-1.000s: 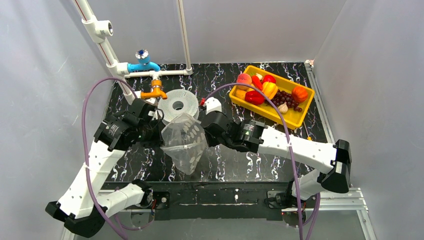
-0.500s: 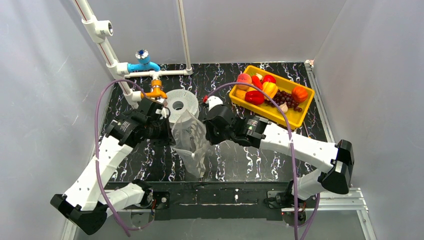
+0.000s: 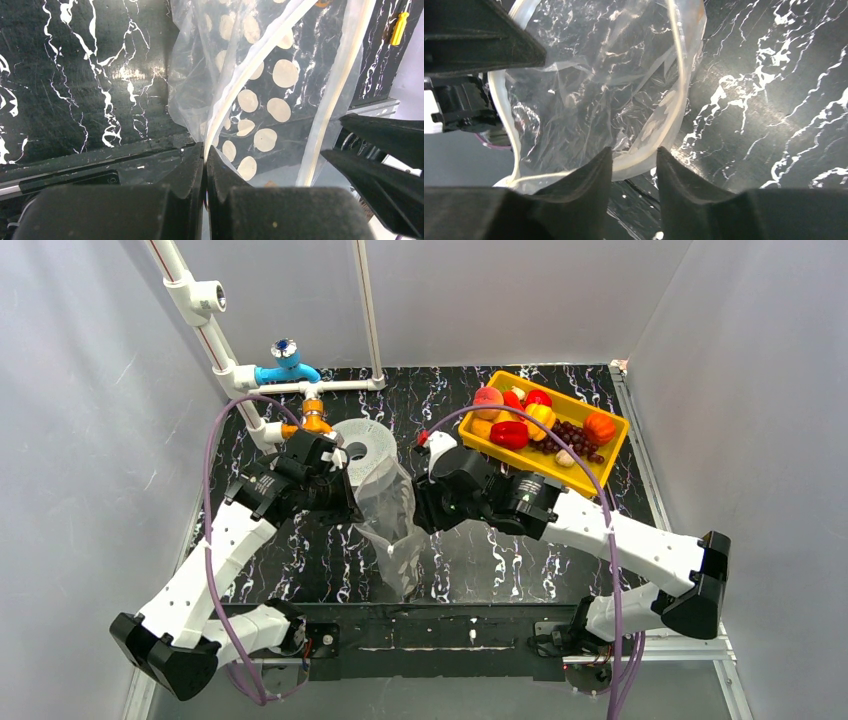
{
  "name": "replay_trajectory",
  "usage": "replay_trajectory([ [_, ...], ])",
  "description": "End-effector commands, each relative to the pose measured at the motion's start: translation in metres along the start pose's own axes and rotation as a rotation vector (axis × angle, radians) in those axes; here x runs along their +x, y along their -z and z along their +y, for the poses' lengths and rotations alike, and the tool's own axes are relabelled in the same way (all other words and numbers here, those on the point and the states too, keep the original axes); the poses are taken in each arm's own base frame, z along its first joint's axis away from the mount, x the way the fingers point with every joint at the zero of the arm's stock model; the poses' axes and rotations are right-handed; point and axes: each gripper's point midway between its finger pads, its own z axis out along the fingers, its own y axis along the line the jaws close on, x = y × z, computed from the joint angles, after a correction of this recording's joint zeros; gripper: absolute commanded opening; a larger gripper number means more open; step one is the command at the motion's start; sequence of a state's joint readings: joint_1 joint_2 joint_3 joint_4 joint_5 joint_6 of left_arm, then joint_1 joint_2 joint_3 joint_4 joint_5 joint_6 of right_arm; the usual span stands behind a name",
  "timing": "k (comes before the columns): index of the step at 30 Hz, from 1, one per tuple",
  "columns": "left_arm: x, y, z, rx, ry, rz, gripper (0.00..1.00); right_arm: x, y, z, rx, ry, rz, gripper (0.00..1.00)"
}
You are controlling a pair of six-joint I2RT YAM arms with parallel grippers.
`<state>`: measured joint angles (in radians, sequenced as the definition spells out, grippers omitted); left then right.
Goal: Place the food in the zip-top bag and seal the zipper
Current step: Open the zipper of the food storage bag at the center of the board, then pick up the fake vegetable from the bin.
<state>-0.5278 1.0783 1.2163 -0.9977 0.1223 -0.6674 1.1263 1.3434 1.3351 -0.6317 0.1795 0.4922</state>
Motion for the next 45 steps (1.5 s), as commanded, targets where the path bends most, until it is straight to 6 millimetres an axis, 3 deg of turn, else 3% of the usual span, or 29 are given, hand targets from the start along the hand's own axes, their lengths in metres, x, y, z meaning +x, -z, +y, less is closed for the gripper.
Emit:
replay_trajectory([
  [1, 0.002, -0.003, -0.002, 0.012, -0.002, 0.012, 0.00, -0.040, 0.037, 0.014, -0.060, 0.048, -0.111, 0.56],
  [5, 0.003, -0.003, -0.003, 0.014, -0.008, 0.016, 0.00, -0.060, 0.057, 0.008, -0.044, 0.063, -0.194, 0.62],
  [9, 0.003, -0.003, -0.003, 0.016, -0.012, 0.017, 0.00, -0.074, 0.066, -0.024, 0.076, 0.052, -0.261, 0.65],
  [12, 0.004, -0.003, -0.004, 0.021, -0.012, 0.022, 0.00, -0.079, 0.069, -0.067, 0.219, 0.002, -0.303, 0.68],
  [15, 0.004, -0.002, -0.005, 0.029, -0.015, 0.025, 0.00, -0.079, 0.073, -0.126, 0.381, -0.112, -0.353, 0.70],
  [18, 0.003, -0.002, -0.007, 0.034, -0.020, 0.024, 0.00, -0.074, 0.070, -0.173, 0.486, -0.219, -0.366, 0.71],
  [20, 0.003, -0.001, -0.008, 0.041, -0.026, 0.028, 0.00, -0.064, 0.065, -0.210, 0.562, -0.306, -0.347, 0.76],
  [22, 0.003, 0.000, -0.009, 0.046, -0.030, 0.029, 0.00, -0.052, 0.060, -0.247, 0.640, -0.404, -0.312, 0.93],
  [24, 0.004, 0.001, -0.009, 0.049, -0.032, 0.029, 0.00, -0.041, 0.060, -0.276, 0.720, -0.492, -0.289, 0.98],
  [32, 0.007, -0.001, -0.011, 0.063, -0.035, 0.043, 0.00, 0.001, 0.043, -0.386, 0.927, -0.702, -0.153, 0.98],
  [39, 0.006, 0.000, -0.011, 0.063, -0.039, 0.042, 0.00, 0.035, 0.031, -0.442, 0.933, -0.842, -0.074, 0.85],
  [45, 0.007, -0.001, -0.011, 0.064, -0.035, 0.046, 0.00, 0.021, 0.008, -0.441, 0.784, -0.759, -0.079, 0.83],
])
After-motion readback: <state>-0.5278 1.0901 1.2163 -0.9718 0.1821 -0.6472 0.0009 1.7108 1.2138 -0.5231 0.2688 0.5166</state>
